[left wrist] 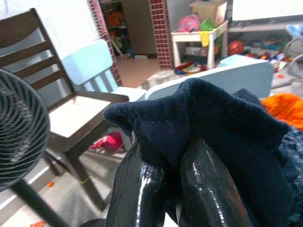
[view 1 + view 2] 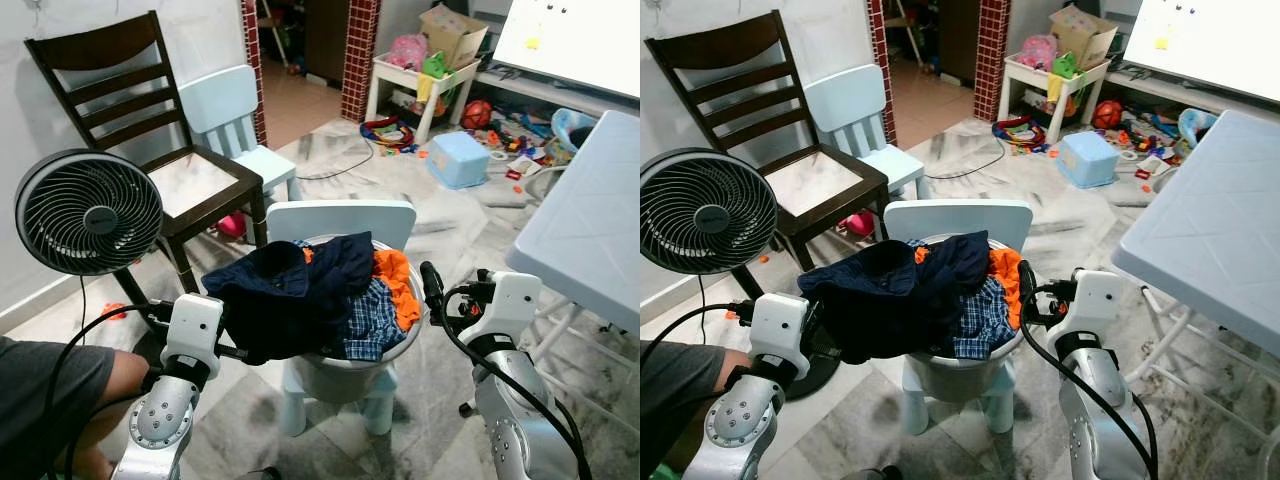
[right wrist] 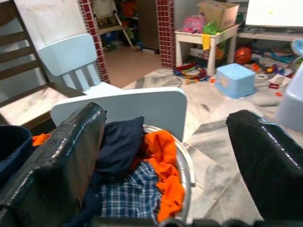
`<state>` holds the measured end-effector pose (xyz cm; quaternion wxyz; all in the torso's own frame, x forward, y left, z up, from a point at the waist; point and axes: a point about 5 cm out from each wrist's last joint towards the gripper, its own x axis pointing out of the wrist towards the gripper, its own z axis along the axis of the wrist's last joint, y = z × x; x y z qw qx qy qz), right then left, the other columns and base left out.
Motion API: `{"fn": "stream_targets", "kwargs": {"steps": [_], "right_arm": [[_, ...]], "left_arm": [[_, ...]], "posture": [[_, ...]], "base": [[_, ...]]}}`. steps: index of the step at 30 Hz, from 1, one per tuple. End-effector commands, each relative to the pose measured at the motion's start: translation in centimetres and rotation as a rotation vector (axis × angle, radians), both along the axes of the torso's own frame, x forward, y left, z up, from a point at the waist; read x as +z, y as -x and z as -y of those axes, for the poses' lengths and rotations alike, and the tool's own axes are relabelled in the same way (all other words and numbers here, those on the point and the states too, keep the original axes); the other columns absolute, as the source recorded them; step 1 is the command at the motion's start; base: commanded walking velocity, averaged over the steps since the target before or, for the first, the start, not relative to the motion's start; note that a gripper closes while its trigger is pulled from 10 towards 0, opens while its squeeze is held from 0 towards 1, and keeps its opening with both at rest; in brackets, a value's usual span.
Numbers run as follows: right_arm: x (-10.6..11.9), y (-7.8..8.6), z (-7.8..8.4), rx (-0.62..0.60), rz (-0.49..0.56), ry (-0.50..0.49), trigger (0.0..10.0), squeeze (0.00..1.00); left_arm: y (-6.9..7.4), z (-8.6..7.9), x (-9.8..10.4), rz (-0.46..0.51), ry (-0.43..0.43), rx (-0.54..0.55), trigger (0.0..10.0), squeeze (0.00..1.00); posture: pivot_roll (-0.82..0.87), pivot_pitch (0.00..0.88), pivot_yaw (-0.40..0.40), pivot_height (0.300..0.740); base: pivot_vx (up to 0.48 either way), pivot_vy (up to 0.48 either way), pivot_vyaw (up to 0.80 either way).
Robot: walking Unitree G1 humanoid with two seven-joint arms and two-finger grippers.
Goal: Hang hanger
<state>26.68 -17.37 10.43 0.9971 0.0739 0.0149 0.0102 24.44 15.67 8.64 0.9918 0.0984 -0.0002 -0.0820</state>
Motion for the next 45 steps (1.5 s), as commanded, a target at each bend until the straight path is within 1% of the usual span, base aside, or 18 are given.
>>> {"fn": "stream_targets", "kwargs": {"steps": [1,2,3,6,7,11,12,13,14,15,17,20,22,25,34,36,41,45], "right_arm": [[-0.4,-0.1,0.4,-0.024,-0.009,0.02,10.0,0.0],[-0.4,-0.3,0.5,-0.031,-0.012,0.039,10.0,0.0],[-0.4,-0.3,0.5,-0.031,-0.012,0.039,10.0,0.0],[0.1,-1.2,0.7,-0.034,0.001,0.051,10.0,0.0],[0.2,-1.4,0.7,-0.035,0.007,0.051,10.0,0.0],[0.3,-1.9,1.0,-0.053,0.013,0.05,10.0,0.0],[0.3,-2.0,1.1,-0.057,0.016,0.048,10.0,0.0],[0.4,-2.0,1.3,-0.063,0.019,0.052,10.0,0.0],[0.4,-2.0,1.3,-0.063,0.019,0.052,10.0,0.0],[0.3,-2.0,1.5,-0.067,0.019,0.056,10.0,0.0],[0.0,-1.8,2.0,-0.08,0.01,0.067,10.0,0.0],[-0.2,-1.5,2.1,-0.083,0.006,0.07,10.0,0.0],[-0.1,-1.3,2.2,-0.084,0.01,0.074,10.0,0.0],[-0.3,-1.1,2.6,-0.093,0.007,0.082,10.0,0.0],[-0.9,-0.6,2.8,-0.091,-0.018,0.108,10.0,0.0],[-0.9,-0.5,2.9,-0.09,-0.019,0.11,10.0,0.0],[-0.3,-1.0,3.0,-0.093,-0.003,0.116,10.0,0.0],[-0.2,-1.2,3.1,-0.095,0.001,0.113,10.0,0.0]], "left_arm": [[-0.7,0.5,0.3,0.033,-0.01,-0.019,10.0,0.0],[-1.1,0.4,0.4,0.034,0.01,0.003,10.0,0.0],[-1.1,0.4,0.4,0.034,0.01,0.003,10.0,0.0],[-1.9,0.2,1.1,0.052,0.024,0.018,10.0,0.0],[-2.0,0.2,1.2,0.048,0.04,0.025,10.0,0.0],[-2.1,0.3,1.2,0.055,0.041,0.027,10.0,0.0],[-2.2,0.2,1.4,0.056,0.064,0.037,10.0,0.0],[-2.3,0.2,1.5,0.05,0.115,0.041,10.0,0.0],[-2.3,0.2,1.5,0.05,0.115,0.041,10.0,0.0],[-2.3,0.5,1.6,0.043,0.153,0.022,10.0,0.0],[-2.3,1.0,1.9,0.043,0.185,-0.012,10.0,0.0],[-2.3,1.4,2.0,0.038,0.229,-0.034,10.0,0.0],[-2.7,2.0,2.0,0.039,0.224,-0.047,10.0,0.0],[-2.8,2.6,1.9,0.033,0.232,-0.066,10.0,0.0],[-2.3,2.7,0.8,-0.017,0.251,-0.055,10.0,0.0],[-2.2,2.8,0.7,-0.019,0.236,-0.05,10.0,0.0],[-2.4,3.1,0.9,-0.002,0.238,-0.05,10.0,0.0],[-2.3,2.9,1.1,0.003,0.232,-0.062,10.0,0.0]], "posture": [[0.07,0.0,-0.027,0.74],[0.07,0.0,-0.032,0.74],[0.07,0.0,-0.032,0.74],[0.07,0.0,-0.02,0.74],[0.07,0.0,-0.018,0.74],[0.07,0.0,-0.02,0.74],[0.07,0.0,-0.014,0.74],[0.06,0.0,-0.009,0.74],[0.06,0.0,-0.009,0.74],[0.06,0.0,-0.01,0.74],[0.06,0.0,-0.007,0.74],[0.03,0.0,0.0,0.74],[0.02,0.0,0.008,0.74],[0.01,0.0,0.007,0.74],[0.01,0.0,-0.009,0.74],[0.01,0.0,-0.012,0.74],[0.01,0.0,-0.009,0.74],[0.01,0.0,-0.009,0.74]], "base": [[0.0,0.0,0.0],[0.0,0.0,0.0],[0.0,0.0,0.0],[0.0,0.0,0.0],[0.0,0.0,0.0],[0.0,0.0,-0.35],[0.0,0.0,-0.5],[0.0,0.0,-0.5],[0.0,0.0,-0.5],[0.0,0.0,-0.5],[0.0,0.0,0.0],[0.446,0.0,0.0],[0.339,0.122,0.0],[0.082,0.081,0.0],[0.0,0.0,0.0],[0.0,0.0,0.0],[0.0,0.0,0.0],[0.0,0.0,-0.66]]}}
